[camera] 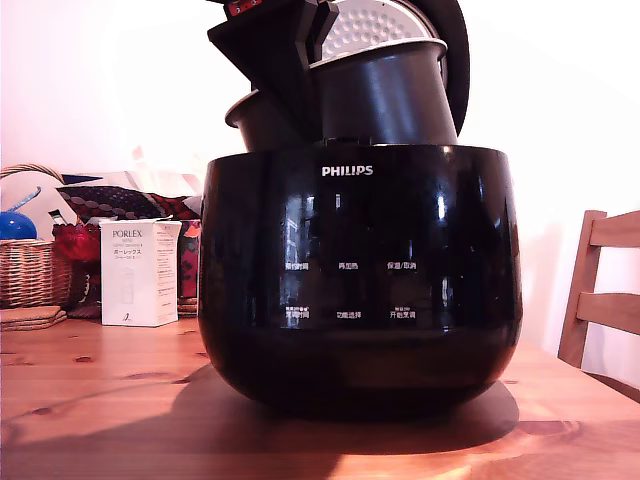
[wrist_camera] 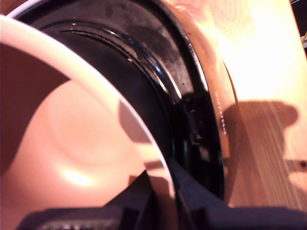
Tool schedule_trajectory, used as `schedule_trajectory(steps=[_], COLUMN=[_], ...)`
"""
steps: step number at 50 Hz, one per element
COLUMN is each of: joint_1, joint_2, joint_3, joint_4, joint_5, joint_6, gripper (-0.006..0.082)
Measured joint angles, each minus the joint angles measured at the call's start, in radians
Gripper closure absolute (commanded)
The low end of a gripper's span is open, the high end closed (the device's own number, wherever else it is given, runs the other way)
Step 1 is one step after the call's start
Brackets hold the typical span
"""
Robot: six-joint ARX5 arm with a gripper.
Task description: Place the pot you are holding inside the rice cooker
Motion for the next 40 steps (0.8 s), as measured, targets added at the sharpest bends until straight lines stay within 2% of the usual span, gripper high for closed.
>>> schedule_trajectory(steps=[40], joint_1=[-0.001], joint_2=[-0.001], joint_3=[0.007], joint_4=[-0.033], joint_5=[0.006], joint_6=[-0.002], gripper=[0.0644])
